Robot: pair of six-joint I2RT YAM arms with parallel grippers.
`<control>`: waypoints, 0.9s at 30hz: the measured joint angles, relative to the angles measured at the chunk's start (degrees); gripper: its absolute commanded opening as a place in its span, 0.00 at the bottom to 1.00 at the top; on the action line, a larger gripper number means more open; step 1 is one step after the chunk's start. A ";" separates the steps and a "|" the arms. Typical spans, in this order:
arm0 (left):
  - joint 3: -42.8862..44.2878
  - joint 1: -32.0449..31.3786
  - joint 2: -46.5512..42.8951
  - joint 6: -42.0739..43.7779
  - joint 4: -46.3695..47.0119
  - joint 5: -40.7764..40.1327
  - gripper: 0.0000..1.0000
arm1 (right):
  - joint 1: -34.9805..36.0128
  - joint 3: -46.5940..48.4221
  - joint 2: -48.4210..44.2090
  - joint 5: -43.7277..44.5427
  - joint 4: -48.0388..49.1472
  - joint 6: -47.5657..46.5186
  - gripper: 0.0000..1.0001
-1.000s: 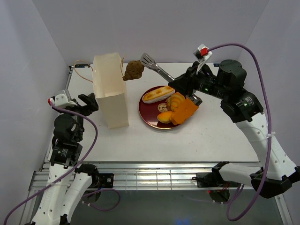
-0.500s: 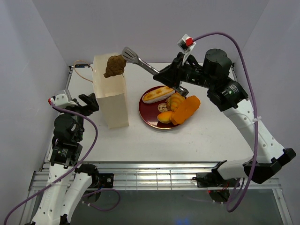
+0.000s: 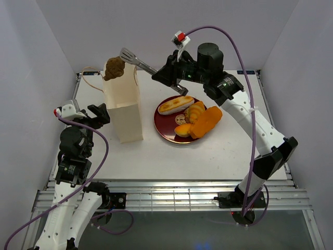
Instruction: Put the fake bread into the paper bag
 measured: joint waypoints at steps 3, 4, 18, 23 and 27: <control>0.00 -0.02 0.00 0.00 0.00 0.04 0.98 | 0.00 2.19 2.95 1.25 -0.57 -0.28 0.27; 0.00 -0.04 0.00 0.00 0.00 0.04 0.98 | 0.00 3.08 3.89 1.60 -0.87 -0.37 0.29; -0.02 -0.37 0.09 0.00 0.00 0.20 0.98 | 0.00 4.55 6.16 3.98 -1.77 -1.73 0.48; -0.02 -0.37 0.57 0.00 -0.02 0.20 0.98 | 0.00 4.94 6.16 3.98 -1.84 -1.75 0.48; -0.02 -0.37 1.25 0.00 -0.07 0.24 0.98 | 0.00 5.64 6.16 3.76 -1.84 -1.73 0.48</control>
